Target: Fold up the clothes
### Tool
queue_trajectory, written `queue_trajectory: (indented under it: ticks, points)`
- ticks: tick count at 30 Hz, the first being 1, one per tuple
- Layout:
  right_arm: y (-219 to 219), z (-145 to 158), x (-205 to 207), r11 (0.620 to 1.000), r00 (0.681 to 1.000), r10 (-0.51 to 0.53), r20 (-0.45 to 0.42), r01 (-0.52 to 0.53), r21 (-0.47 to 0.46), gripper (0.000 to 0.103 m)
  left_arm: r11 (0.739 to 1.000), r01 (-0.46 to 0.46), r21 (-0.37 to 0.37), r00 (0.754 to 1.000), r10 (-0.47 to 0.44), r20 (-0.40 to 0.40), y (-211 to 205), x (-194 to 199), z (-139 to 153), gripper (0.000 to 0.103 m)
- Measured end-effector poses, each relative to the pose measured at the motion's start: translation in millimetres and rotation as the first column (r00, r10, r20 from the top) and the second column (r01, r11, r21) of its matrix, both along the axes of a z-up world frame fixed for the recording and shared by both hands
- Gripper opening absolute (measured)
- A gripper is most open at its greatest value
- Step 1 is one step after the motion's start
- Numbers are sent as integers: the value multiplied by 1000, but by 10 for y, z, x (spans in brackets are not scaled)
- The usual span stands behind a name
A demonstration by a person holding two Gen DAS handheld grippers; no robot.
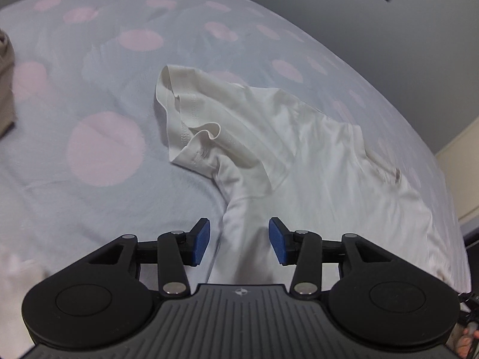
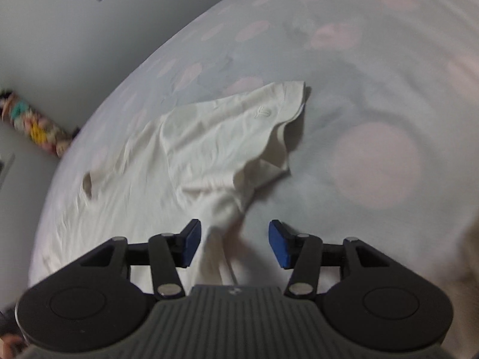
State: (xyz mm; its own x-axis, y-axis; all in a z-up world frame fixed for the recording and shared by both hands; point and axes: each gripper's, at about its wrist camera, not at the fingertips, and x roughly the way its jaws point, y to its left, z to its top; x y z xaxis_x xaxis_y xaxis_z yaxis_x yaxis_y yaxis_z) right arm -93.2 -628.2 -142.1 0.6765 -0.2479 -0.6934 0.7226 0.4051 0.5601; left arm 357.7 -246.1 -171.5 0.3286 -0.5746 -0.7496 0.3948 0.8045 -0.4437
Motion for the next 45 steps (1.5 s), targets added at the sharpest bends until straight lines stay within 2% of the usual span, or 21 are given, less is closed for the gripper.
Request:
queue_trajectory:
  ticks: [1, 2, 3, 4, 7, 12, 15, 17, 19, 21, 26, 30, 32, 35, 37, 38, 39, 40, 43, 45]
  points:
    - [-45, -20, 32, 1000, 1000, -9, 15, 8, 3, 44, 1000, 0, 10, 1000, 0, 8, -26, 13, -10, 31]
    - [-90, -40, 64, 1000, 999, -17, 30, 17, 6, 34, 1000, 3, 27, 1000, -3, 20, -53, 19, -12, 10]
    - [-134, -45, 94, 1000, 1000, -21, 19, 21, -2, 5, 999, 5, 43, 999, -7, 32, -80, 26, -14, 4]
    - [-182, -40, 123, 999, 999, -30, -14, 29, -20, 3, 998, 7, 60, 999, -10, 44, -108, 33, -17, 4]
    - [-303, 66, 176, 991, 997, -43, -59, 36, -127, 2, 994, 12, 109, 997, -21, 80, -189, 54, -24, 4]
    - [-293, 27, 407, 973, 983, 18, -183, -59, -223, 2, 981, 16, 191, 990, -43, 137, -324, 88, -35, 5]
    - [-291, 21, 380, 977, 984, 19, -179, -56, -208, 3, 978, 29, 208, 989, -58, 136, -218, -30, -9, 10]
    - [-274, 70, 286, 982, 988, 22, -152, -50, -182, 14, 978, 42, 204, 991, -67, 118, -62, -172, 24, 20]
    - [-116, 153, 134, 977, 988, 24, -154, -55, -204, 37, 978, 55, 199, 992, -76, 100, 95, -313, 57, 27]
    - [68, 203, -12, 974, 983, 42, -179, -80, -211, 37, 978, 68, 195, 993, -86, 82, 252, -455, 91, 29]
    - [627, 118, -593, 994, 976, 82, -200, -96, -56, 38, 978, 101, 182, 993, -110, 38, 643, -810, 173, 29]
    - [1091, 45, -1061, 994, 973, 105, -208, -93, 65, 40, 977, 127, 171, 992, -129, 3, 957, -1094, 240, 29]
    - [1311, 29, -1239, 989, 967, 121, -226, -98, 111, 41, 975, 136, 176, 991, -137, -4, 1044, -1212, 221, 29]
    - [1602, 54, -1445, 982, 953, 163, -254, -132, 132, 41, 971, 150, 185, 989, -150, -13, 1162, -1385, 183, 32]
    - [1734, 58, -1508, 977, 946, 194, -261, -163, 136, 38, 969, 159, 190, 987, -158, -19, 1240, -1501, 158, 30]
    - [1777, 64, -1513, 975, 941, 206, -270, -175, 135, 35, 968, 163, 193, 987, -162, -22, 1279, -1558, 145, 16]
    - [1819, 61, -1492, 971, 930, 233, -284, -203, 129, 20, 966, 168, 196, 986, -166, -25, 1318, -1616, 132, 1]
    - [1860, 58, -1470, 965, 919, 258, -298, -231, 124, 1, 965, 167, 203, 986, -169, -6, 1337, -1660, 127, 2]
    - [1926, 69, -1410, 965, 893, 262, -366, -247, 89, 0, 960, 115, 255, 987, -140, 81, 1383, -1719, 180, 1]
    - [1952, 100, -1435, 973, 893, 227, -388, -222, 58, 0, 963, 95, 254, 990, -119, 82, 1424, -1689, 165, 1]
